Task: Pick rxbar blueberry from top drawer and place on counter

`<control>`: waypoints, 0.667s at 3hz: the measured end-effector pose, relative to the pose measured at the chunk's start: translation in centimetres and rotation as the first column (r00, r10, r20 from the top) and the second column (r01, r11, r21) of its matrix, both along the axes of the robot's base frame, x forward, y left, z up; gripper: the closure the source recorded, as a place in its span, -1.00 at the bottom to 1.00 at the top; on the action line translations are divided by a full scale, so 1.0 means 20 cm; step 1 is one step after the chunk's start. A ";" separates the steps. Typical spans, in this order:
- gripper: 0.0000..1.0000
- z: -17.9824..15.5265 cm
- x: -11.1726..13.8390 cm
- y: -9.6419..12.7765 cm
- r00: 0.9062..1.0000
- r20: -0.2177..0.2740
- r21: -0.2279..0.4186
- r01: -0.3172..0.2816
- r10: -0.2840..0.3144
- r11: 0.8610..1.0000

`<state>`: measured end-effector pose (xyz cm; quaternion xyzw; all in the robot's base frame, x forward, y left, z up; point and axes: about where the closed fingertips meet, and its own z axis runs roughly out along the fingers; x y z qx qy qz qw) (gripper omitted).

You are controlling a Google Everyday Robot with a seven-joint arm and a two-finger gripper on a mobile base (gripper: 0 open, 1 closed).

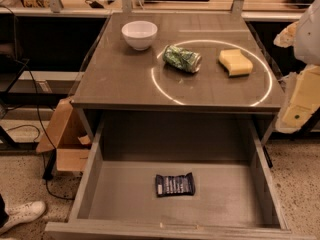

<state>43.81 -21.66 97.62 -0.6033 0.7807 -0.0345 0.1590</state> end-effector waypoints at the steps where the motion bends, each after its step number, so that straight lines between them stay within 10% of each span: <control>1: -1.00 0.00 0.00 0.01 1.000 0.009 -0.002 -0.003 0.003 1.000; 2: -1.00 -0.05 -0.01 0.04 1.000 0.020 0.016 -0.012 0.012 1.000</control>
Offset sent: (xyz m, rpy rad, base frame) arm -0.0032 0.0148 -0.0287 0.0410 -0.0153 0.0231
